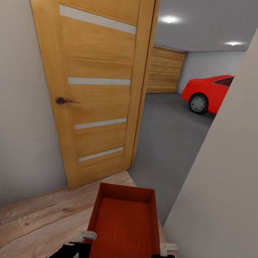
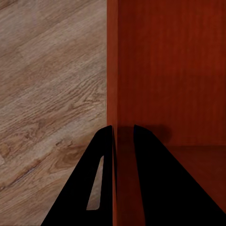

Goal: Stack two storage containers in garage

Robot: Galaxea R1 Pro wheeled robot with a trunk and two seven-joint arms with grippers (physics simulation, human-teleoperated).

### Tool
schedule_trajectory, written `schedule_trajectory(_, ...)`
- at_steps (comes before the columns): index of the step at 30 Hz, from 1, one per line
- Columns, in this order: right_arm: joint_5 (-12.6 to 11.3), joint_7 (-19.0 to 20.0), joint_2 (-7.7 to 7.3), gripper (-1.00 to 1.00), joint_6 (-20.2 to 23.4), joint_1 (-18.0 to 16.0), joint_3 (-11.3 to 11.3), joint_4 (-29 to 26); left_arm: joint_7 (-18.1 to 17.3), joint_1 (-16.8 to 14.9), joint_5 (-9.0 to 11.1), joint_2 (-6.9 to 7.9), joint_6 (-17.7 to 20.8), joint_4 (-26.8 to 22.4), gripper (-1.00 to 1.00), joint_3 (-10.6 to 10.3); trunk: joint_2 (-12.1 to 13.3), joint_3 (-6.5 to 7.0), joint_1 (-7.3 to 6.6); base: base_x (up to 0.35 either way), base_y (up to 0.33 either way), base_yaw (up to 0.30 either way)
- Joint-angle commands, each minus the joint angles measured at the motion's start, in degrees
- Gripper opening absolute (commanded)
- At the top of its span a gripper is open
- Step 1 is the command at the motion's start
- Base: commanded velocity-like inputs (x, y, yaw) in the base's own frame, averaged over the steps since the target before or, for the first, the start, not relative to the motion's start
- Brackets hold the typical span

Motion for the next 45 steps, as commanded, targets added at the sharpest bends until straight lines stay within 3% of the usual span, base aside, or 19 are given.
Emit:
schedule_trajectory(1, -1.4, -1.0, 0.01, -1.0, 0.3, 0.0, 0.1, 0.3, 0.6, 0.0, -0.8, -0.04, 0.0, -0.3, -1.0, 0.0, 0.0, -0.05, 0.0, 0.0, 0.0, -0.224)
schedule_trajectory(14, -1.4, -1.0, -0.05, -1.0, 0.3, 0.0, 0.1, 0.3, 0.3, 0.0, -0.8, -0.04, 0.2, -0.3, -1.0, 0.0, 0.0, -0.05, 0.0, 0.032, 0.024, -0.119)
schedule_trajectory(35, -1.4, -1.0, -0.03, -1.0, 0.3, 0.0, 0.1, 0.3, 0.3, 0.0, -0.8, -0.04, 0.2, -0.3, -1.0, 0.0, 0.0, -0.05, 0.0, 0.243, 0.214, -0.003)
schedule_trajectory(45, -1.4, -1.0, 0.01, -1.0, 0.3, 0.0, 0.1, 0.3, 0.3, 0.0, -0.8, -0.04, 0.2, -0.3, -1.0, 0.1, 0.0, -0.05, 0.0, 0.249, 0.208, -0.228)
